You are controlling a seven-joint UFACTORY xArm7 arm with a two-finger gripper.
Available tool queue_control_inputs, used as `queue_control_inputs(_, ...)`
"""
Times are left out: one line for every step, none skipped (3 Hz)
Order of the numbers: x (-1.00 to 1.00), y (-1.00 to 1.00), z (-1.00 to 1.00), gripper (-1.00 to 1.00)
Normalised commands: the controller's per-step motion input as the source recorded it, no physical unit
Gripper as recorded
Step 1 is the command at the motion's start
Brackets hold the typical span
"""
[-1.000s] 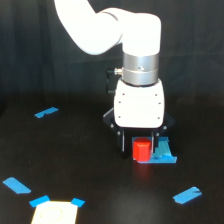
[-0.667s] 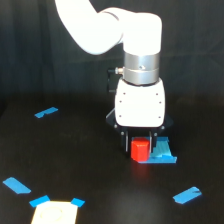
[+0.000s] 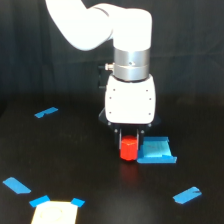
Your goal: Pick up the red object from the table
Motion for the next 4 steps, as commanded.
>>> queue_control_inputs(-1.00, -1.00, 1.00, -1.00)
queue_control_inputs(-1.00, -1.00, 0.74, -1.00)
queue_control_inputs(-1.00, -1.00, 1.00, -0.75)
queue_control_inputs(0.77, -0.03, 1.00, -0.80)
